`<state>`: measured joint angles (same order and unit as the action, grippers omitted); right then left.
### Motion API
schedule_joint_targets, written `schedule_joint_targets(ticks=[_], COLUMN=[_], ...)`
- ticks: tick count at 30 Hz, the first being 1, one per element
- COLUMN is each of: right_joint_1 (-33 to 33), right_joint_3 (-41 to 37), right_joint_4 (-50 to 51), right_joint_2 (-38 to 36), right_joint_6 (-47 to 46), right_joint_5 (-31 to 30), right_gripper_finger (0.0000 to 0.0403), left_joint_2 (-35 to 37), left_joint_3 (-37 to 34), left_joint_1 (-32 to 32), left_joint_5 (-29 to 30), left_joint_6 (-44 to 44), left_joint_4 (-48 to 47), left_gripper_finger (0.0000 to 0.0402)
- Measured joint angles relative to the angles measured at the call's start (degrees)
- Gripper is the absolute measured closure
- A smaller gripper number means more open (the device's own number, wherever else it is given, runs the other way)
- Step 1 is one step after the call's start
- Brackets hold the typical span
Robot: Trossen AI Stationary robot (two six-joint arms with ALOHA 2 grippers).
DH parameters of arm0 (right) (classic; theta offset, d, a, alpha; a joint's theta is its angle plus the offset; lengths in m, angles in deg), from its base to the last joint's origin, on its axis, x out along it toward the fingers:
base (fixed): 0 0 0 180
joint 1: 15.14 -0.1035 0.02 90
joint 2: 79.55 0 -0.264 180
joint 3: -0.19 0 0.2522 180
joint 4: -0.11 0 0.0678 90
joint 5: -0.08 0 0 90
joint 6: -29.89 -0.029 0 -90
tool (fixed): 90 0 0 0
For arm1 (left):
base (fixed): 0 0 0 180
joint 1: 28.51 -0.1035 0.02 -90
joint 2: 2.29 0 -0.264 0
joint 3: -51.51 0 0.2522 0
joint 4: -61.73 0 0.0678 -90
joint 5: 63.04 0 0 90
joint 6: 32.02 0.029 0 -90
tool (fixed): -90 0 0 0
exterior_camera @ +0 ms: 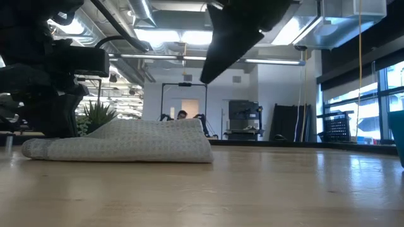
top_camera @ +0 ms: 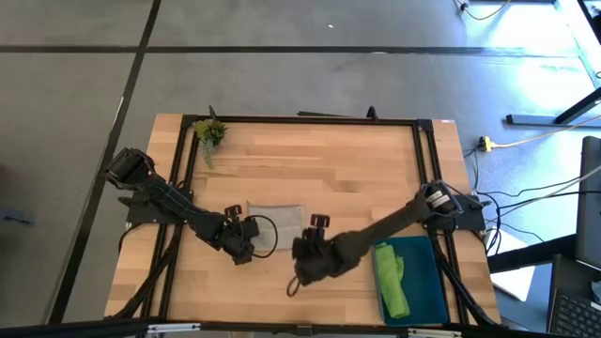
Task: Roll microfiber towels into tight, uniform cylinder then place into a basket
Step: Roll the gray microfiber cloth
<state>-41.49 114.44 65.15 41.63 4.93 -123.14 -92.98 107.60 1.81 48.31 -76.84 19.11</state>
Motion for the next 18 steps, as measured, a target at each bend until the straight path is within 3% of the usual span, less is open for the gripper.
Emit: schedule_joint_targets(ticks=[6,11,15,18], right_joint_1=[-0.8,2.5,6.1,8.7], right_joint_3=[-5.3,-12.9,-19.3,-23.3], right_joint_4=[-17.2,-33.2,-43.6,-49.7], right_joint_2=[0.0,0.0,0.0,0.0], right_joint_6=[9.9,20.3,23.8,23.8], right_joint_5=[2.3,8.6,10.1,14.5], right_gripper_finger=[0.0252,0.0252,0.0252,0.0252], left_joint_2=[0.0,0.0,0.0,0.0], left_joint_3=[0.0,0.0,0.0,0.0], left_joint_1=[0.0,0.0,0.0,0.0], left_joint_5=[0.0,0.0,0.0,0.0], left_joint_6=[0.0,0.0,0.0,0.0], left_joint_4=[0.0,0.0,0.0,0.0], left_gripper_finger=[0.0401,0.0401,0.0401,0.0401])
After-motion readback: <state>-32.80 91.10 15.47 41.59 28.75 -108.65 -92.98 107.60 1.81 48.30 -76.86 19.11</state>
